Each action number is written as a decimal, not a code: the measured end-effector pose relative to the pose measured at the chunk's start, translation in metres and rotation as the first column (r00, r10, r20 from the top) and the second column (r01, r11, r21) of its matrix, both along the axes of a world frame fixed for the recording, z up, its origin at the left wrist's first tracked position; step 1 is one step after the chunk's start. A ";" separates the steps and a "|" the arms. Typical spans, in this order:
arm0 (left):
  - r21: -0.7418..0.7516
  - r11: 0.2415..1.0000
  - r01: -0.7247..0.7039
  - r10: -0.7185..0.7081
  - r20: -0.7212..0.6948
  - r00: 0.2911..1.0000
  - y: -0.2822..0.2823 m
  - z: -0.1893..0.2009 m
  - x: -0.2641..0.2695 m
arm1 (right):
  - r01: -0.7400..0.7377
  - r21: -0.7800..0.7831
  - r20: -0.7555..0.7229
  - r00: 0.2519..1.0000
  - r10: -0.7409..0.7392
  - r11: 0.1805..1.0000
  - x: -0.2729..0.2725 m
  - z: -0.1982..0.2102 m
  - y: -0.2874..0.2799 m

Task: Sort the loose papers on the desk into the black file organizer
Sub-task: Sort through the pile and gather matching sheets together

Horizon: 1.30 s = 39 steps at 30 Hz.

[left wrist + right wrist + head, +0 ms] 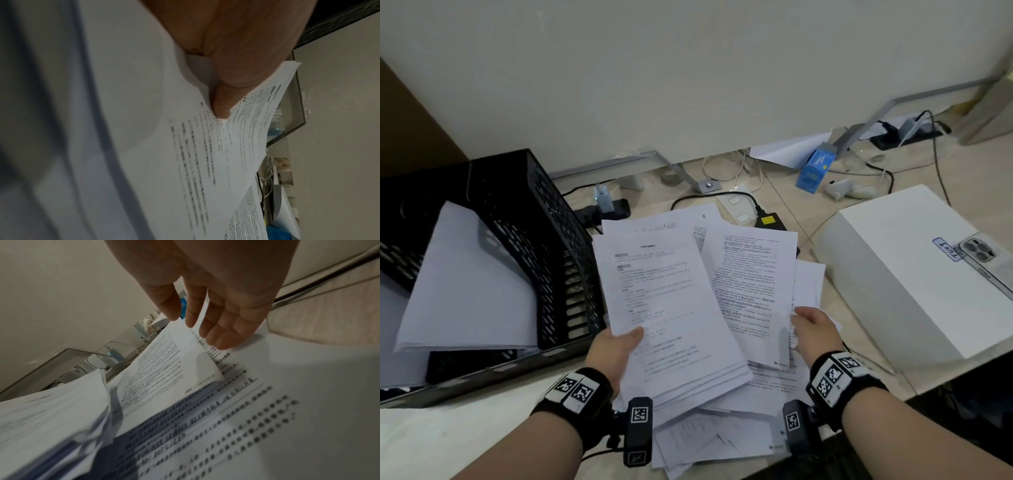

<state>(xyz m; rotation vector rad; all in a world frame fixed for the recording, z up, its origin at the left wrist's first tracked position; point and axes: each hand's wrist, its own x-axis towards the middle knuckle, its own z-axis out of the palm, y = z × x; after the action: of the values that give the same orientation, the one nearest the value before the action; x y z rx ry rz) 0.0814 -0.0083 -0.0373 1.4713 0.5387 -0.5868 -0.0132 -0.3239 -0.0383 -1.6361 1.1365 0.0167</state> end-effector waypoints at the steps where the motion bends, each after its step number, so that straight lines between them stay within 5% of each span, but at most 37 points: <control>1: -0.006 1.000 0.004 -0.004 -0.002 1.000 -0.001 0.002 -0.002 | -0.013 0.016 0.010 1.000 0.013 1.000 -0.001 0.001 0.001; 7: -0.095 0.992 0.084 -0.078 0.065 0.995 -0.022 0.023 -0.001 | -0.233 0.362 0.208 0.964 0.165 0.903 0.003 0.021 0.024; 15: -0.266 0.963 -0.049 0.073 0.081 0.994 -0.076 0.055 -0.002 | -0.061 0.691 0.299 0.932 -0.207 0.721 0.004 0.035 0.048; 20: -0.355 0.932 0.073 -0.071 0.018 0.997 -0.092 0.051 -0.012 | 0.021 0.571 0.294 0.928 -0.228 0.821 0.007 0.028 0.034; 25: -0.364 0.930 -0.060 0.083 0.050 0.995 -0.051 0.049 0.025 | 0.004 0.340 0.342 0.931 -0.127 0.940 -0.008 0.029 -0.015; 27: -0.272 0.962 -0.016 0.046 0.106 0.993 -0.038 0.051 0.041 | 0.022 0.320 0.375 0.915 -0.148 0.947 -0.012 0.036 -0.030; 29: -0.100 0.983 0.155 -0.135 0.186 0.973 -0.034 0.055 0.052 | 0.022 0.311 0.392 0.908 -0.149 0.950 -0.014 0.040 -0.041; 34: 0.263 0.858 0.441 -0.505 0.278 0.817 -0.050 0.070 0.060 | -0.049 0.301 0.428 0.899 -0.090 0.952 -0.012 0.048 -0.044; 39: 0.112 0.941 0.318 -0.337 0.358 0.871 -0.057 0.074 0.058 | -0.174 0.190 0.579 0.815 0.033 0.966 -0.007 0.076 -0.032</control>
<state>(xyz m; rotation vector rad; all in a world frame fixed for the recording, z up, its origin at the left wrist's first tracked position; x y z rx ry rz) 0.1396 -0.0651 0.0371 1.6870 0.0002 -0.5387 -0.0205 -0.3563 0.0373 -1.3521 0.5518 -0.2492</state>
